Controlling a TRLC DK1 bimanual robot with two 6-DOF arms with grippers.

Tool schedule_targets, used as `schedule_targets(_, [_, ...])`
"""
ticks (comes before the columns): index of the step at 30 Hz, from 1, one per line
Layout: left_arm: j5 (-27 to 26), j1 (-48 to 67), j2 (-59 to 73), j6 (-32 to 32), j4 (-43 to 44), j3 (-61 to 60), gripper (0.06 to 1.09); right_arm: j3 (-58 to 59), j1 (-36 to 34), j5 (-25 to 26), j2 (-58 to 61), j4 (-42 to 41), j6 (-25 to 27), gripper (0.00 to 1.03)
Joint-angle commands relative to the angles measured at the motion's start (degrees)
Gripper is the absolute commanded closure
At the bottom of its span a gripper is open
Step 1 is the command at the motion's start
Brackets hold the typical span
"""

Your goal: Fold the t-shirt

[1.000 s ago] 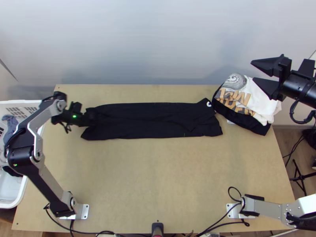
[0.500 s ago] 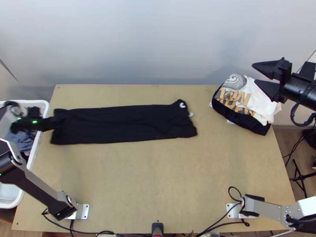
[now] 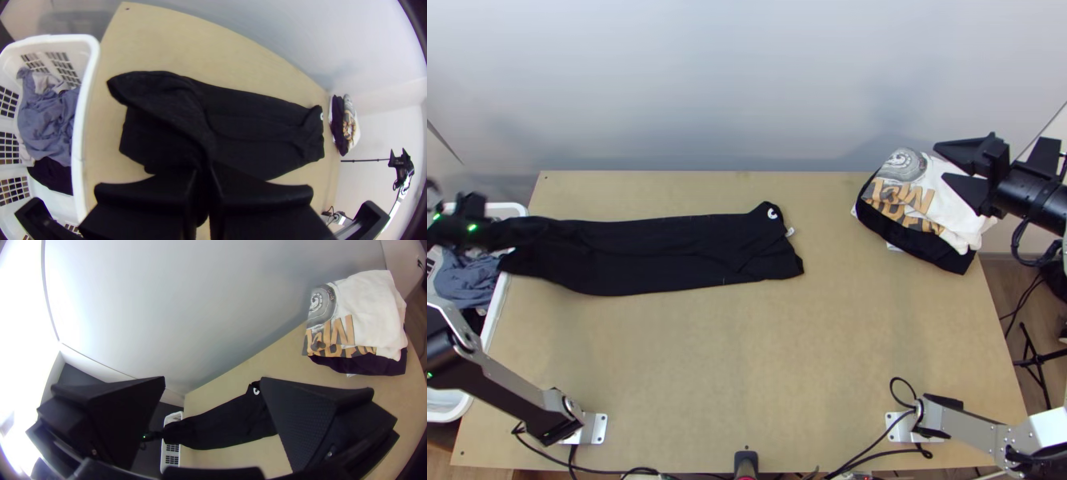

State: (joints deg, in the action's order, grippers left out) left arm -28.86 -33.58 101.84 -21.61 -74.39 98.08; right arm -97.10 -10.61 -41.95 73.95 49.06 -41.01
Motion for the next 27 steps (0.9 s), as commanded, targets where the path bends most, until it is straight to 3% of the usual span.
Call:
schedule_targets(1, [0.3, 16.88, -5.34, 9.48, -3.48, 2.55, 1.05, 2.97, 2.79, 4.16, -1.53, -0.01, 2.96, 0.04])
schedule_targets(6, [1.97, 30.07, -2.97, 18.53, -1.37, 5.54, 1.05, 3.58, 3.67, 5.92, -2.06, -0.01, 4.01, 0.04])
schedule_targets(13, [3.37, 42.28, 6.09, 26.53, 1.0, 14.68, 1.05, 4.73, 4.28, 6.45, -2.5, -0.01, 4.01, 0.04])
schedule_targets(22, [5.4, 51.95, 20.77, 32.77, 1.18, 30.85, 1.05, 7.98, 8.77, 9.7, -2.76, -0.89, 3.92, 0.04])
schedule_targets(27, [5.48, 56.0, 24.46, 35.23, 5.22, 32.87, 1.05, 12.9, 12.28, 12.16, -2.76, -3.62, 3.92, 0.04])
